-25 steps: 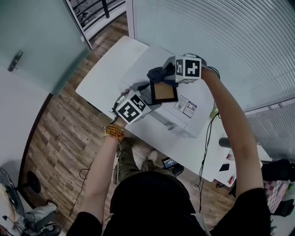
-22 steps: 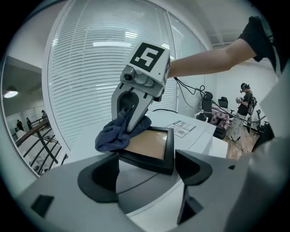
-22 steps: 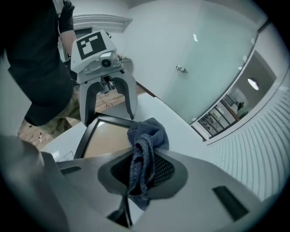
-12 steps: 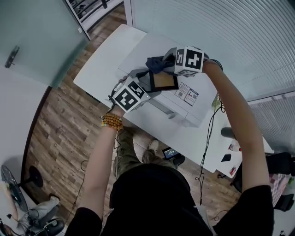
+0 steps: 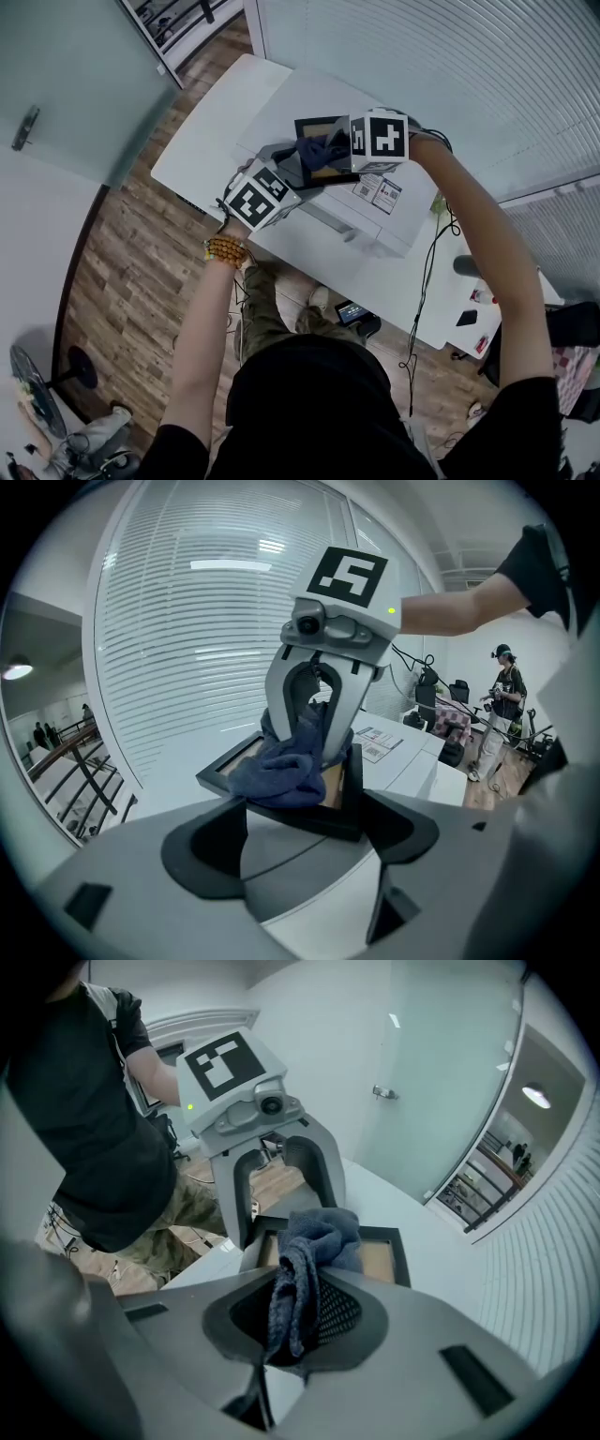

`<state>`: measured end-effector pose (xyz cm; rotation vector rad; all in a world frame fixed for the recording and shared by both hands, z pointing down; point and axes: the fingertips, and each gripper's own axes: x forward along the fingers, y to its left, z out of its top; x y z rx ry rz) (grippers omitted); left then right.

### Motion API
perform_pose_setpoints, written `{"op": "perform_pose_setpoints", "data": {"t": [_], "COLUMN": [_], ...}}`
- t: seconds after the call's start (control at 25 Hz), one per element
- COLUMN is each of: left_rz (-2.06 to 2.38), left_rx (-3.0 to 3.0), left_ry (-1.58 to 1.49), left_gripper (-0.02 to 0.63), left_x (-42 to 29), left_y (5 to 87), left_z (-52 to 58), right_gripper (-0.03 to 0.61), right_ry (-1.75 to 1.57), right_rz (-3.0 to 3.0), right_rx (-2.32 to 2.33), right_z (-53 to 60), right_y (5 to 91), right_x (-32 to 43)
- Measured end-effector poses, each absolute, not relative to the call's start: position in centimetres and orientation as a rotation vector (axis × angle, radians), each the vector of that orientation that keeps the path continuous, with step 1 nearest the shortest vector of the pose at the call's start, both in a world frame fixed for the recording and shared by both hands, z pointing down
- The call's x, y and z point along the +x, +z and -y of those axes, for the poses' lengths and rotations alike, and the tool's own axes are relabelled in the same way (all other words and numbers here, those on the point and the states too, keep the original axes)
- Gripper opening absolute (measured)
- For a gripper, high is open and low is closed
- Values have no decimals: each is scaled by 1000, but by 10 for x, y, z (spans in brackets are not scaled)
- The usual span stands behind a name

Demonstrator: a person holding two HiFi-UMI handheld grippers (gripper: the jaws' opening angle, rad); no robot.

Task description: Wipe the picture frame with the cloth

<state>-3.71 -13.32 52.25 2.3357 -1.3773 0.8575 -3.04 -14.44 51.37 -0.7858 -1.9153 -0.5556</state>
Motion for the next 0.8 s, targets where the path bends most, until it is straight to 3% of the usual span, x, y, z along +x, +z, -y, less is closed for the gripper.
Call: {"op": "perform_pose_setpoints", "data": {"t": [0.48,0.64,0.8], "left_rz": [1349,1349,1367], "left_rx": [2353,2386,2392], "left_ry": [866,868,880], "left_gripper": [380,375,373], "left_x": [-35,-32,-35], "left_y": [522,518,515], "left_z": [126,130,129], "right_gripper": [46,46,46], "right_ry": [-386,-609,-811], "right_rz": [2142,2215,1982], "right_rx": [-950,-596,-390], "right_z": [128,206,244], "right_y": [470,440,480], "right_x": [-14,-31,-38]}}
